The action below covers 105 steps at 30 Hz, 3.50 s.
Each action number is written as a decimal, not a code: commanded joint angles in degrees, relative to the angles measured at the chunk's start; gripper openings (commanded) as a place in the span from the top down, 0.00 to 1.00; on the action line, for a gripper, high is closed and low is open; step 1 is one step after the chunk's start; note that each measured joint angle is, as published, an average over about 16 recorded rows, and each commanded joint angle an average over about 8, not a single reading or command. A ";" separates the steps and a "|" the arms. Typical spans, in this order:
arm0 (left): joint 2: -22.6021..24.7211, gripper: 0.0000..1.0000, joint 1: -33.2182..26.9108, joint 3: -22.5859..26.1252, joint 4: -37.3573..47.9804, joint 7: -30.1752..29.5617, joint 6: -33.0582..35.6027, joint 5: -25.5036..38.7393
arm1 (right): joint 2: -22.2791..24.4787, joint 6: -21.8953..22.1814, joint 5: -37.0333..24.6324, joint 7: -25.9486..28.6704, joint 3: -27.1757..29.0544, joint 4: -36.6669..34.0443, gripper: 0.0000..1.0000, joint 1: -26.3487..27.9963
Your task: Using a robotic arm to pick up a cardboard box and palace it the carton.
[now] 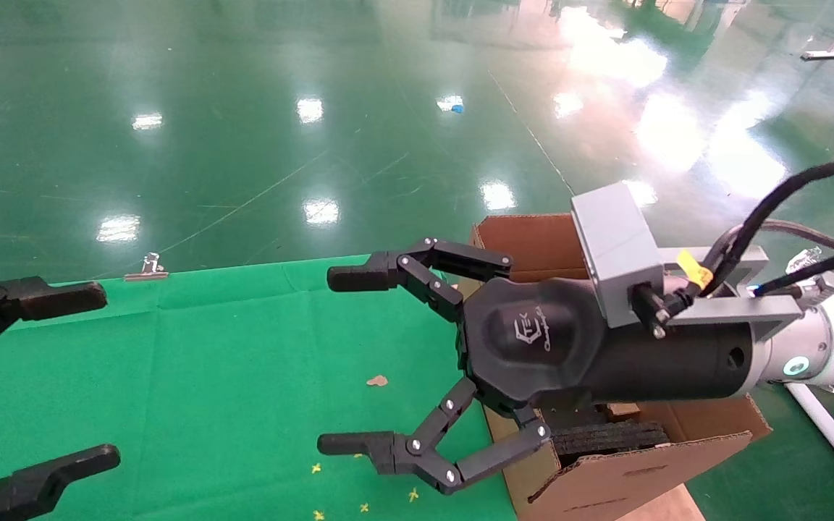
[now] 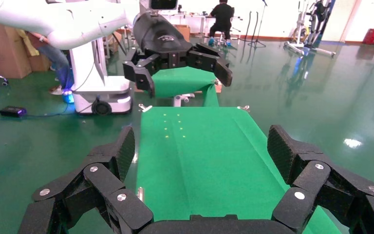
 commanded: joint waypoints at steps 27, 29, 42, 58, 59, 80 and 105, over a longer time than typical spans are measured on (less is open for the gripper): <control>0.00 0.00 0.00 0.00 0.00 -0.01 0.00 -0.01 | -0.17 0.30 -0.69 0.32 -1.26 -1.11 0.00 1.24; 0.00 0.00 0.00 0.00 0.00 -0.01 0.00 -0.01 | -0.17 0.31 -0.72 0.33 -1.31 -1.15 0.00 1.28; 0.00 0.00 0.00 0.00 0.00 -0.01 0.00 0.01 | -0.22 0.36 -0.78 0.39 -1.46 -1.27 0.00 1.44; 0.00 0.00 0.00 0.00 0.00 -0.01 0.00 0.01 | -0.23 0.38 -0.83 0.41 -1.53 -1.33 0.00 1.49; 0.00 0.00 0.00 0.00 0.00 -0.01 0.00 0.01 | -0.23 0.38 -0.83 0.41 -1.53 -1.33 0.00 1.50; 0.00 0.00 0.00 0.00 0.00 -0.01 0.00 0.01 | -0.24 0.38 -0.83 0.41 -1.55 -1.36 0.00 1.53; 0.00 0.00 0.00 0.00 0.00 -0.01 0.00 0.01 | -0.24 0.38 -0.83 0.41 -1.56 -1.36 0.00 1.53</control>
